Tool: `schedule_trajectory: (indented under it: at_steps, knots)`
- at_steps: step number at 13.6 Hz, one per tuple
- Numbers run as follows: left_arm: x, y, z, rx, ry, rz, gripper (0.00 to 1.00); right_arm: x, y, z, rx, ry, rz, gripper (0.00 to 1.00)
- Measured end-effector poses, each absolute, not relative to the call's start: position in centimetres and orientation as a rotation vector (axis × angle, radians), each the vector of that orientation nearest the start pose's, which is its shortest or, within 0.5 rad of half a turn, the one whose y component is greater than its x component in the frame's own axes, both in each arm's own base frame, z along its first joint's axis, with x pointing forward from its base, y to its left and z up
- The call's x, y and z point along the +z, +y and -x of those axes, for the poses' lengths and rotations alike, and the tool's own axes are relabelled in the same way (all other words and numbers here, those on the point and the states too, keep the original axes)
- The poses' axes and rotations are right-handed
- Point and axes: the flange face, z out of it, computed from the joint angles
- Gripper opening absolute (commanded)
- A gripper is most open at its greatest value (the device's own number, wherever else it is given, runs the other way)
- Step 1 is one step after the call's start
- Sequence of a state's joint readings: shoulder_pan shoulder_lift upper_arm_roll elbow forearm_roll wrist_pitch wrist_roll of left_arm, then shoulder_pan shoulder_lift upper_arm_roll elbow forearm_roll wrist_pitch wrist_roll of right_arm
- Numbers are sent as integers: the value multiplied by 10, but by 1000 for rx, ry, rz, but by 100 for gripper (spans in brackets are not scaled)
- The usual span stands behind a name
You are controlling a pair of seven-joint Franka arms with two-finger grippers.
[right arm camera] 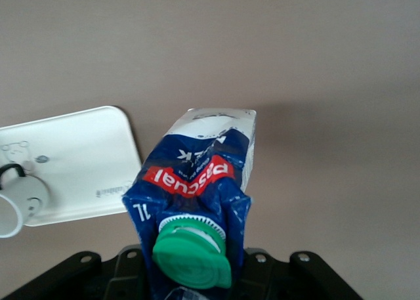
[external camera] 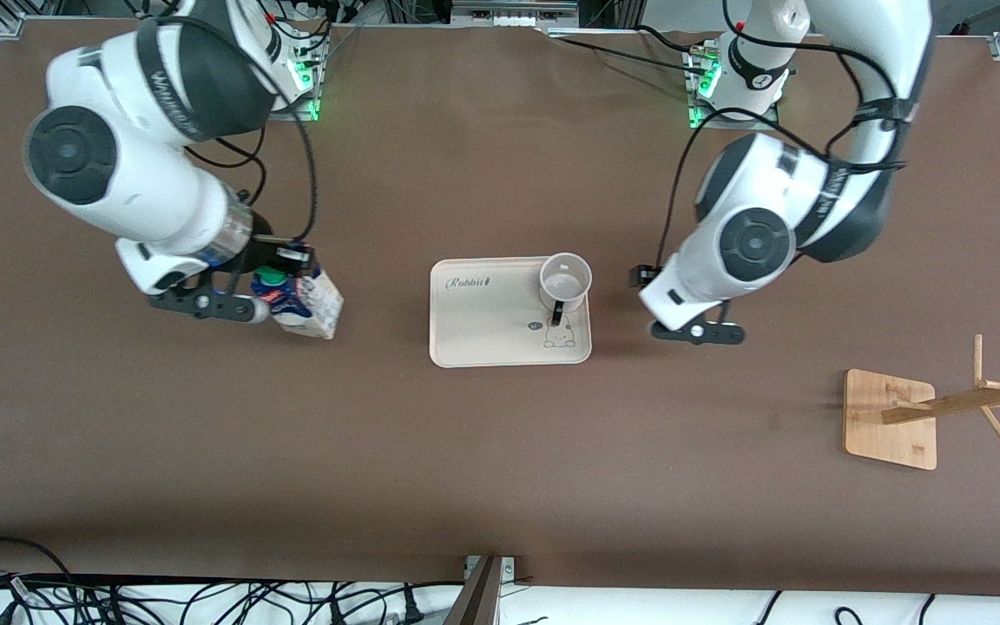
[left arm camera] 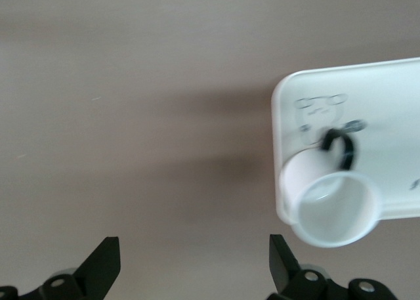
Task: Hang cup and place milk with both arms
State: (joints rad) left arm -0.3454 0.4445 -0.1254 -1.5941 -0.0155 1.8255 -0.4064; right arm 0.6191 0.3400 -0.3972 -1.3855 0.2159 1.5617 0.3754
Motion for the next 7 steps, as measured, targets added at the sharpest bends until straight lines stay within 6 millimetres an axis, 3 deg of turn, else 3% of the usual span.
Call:
schedule_trajectory:
  at_steps: [5,7]
  knots:
    - [318,-405,-540,230,278,3120,100,538,88,-609,367,188,3095,32]
    - [300,-435,-520,232,296,3109,100,535,57,-607,411,141,3087,32]
